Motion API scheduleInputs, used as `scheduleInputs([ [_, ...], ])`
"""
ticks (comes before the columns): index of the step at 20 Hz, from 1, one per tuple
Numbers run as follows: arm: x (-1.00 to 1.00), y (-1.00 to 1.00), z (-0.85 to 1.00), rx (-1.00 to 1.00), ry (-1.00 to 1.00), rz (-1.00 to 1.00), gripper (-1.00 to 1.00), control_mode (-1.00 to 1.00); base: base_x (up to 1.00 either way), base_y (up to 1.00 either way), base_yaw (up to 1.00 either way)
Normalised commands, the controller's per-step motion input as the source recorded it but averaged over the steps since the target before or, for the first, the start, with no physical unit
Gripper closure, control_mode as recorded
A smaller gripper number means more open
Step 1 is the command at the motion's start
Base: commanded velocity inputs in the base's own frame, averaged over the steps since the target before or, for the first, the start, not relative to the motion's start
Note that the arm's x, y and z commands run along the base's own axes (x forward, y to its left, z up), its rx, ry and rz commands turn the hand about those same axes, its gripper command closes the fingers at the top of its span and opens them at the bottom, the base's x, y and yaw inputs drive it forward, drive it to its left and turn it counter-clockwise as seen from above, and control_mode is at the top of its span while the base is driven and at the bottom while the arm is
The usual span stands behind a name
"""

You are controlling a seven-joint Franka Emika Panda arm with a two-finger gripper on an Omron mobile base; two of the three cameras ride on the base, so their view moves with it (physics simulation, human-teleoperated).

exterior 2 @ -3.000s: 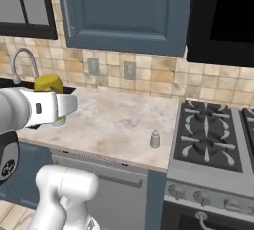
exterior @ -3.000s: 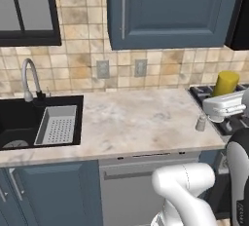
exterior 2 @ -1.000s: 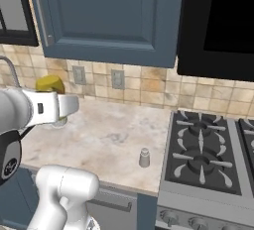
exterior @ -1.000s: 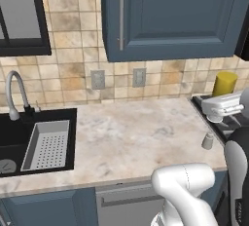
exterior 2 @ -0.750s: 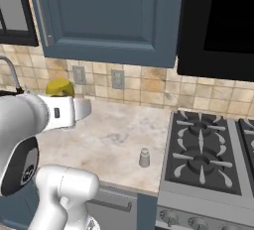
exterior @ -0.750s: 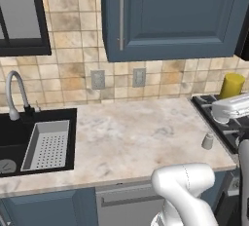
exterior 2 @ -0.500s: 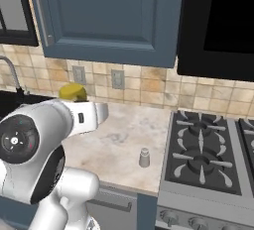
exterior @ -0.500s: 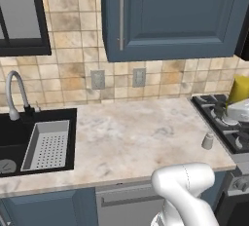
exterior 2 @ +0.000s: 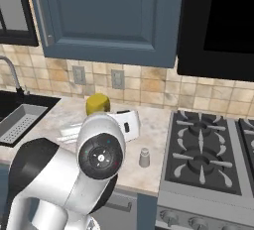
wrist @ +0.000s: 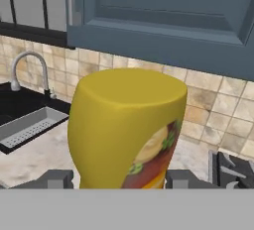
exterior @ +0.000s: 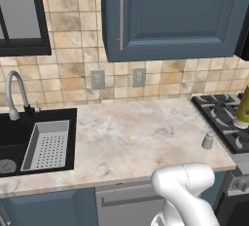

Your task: Take 2 condiments from the cabinet and move them on the counter near the stove.Make sure the condiments are lined up with each other, next to each other.

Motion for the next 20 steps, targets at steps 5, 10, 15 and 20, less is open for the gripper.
scheduleInputs([
  [5, 0.19, -0.39, -0.68, 0.0, -0.03, 0.06, 1.0, -1.0, 0.0, 0.0, 0.0],
  [10, 0.21, -0.29, -0.75, 0.0, -0.09, 0.0, 1.0, -1.0, 0.0, 0.0, 0.0],
  [15, 0.27, -0.32, -0.65, 0.0, -0.09, 0.0, 1.0, -1.0, 0.0, 0.0, 0.0],
  [20, 0.38, -0.2, -0.56, 0.0, -0.03, 0.0, 1.0, -1.0, 0.0, 0.0, 0.0],
])
